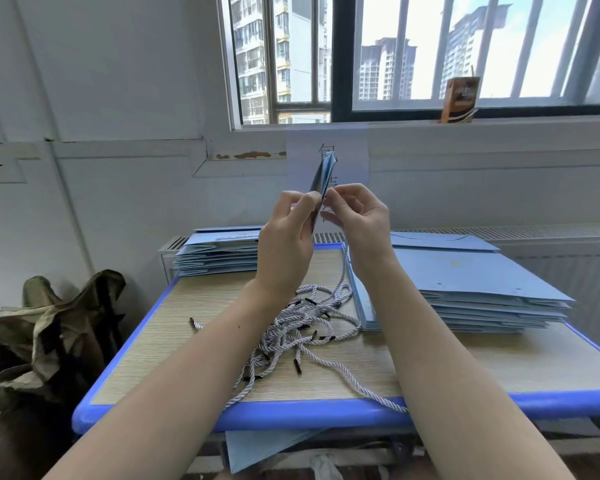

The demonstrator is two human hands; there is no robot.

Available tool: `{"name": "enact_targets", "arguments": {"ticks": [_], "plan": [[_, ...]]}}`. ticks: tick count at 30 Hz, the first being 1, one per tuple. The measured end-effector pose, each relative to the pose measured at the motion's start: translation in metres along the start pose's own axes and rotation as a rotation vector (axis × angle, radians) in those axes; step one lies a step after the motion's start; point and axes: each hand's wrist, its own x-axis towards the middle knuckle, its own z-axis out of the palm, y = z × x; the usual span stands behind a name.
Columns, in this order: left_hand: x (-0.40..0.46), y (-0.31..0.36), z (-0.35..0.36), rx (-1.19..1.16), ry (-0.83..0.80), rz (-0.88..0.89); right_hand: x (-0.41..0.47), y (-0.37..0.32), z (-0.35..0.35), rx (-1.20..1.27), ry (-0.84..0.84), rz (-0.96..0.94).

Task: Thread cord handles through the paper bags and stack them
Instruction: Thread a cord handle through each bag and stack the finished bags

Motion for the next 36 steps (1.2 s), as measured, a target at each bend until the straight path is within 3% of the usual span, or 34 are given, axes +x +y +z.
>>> {"name": "enact_targets", "arguments": {"ticks": [9,14,21,27,36], "plan": [[0.0015,0.0034,-0.0033,-0.059,0.000,-0.019,0.0013,0.0030,-0.0014,0.020,0.051,0.020],[0.0027,0.0047,-0.0040,-0.051,0.020,-0.046,0.0006,0.0071,0.0006,-0.196,0.068,-0.125],[0.0031,0.0008,-0.0042,-0.054,0.033,-0.086,-0.0014,0.0081,0.0036,-0.378,-0.039,-0.173],[0.0026,-0.0033,-0.0025,-0.066,0.008,-0.122,-0.0045,0.0074,0.0051,-0.568,0.009,-0.286],[0.0023,0.0019,-0.0052,0.051,-0.070,-0.124,-0.0032,0.0059,0.0027,-0.564,0.049,-0.286]]}}
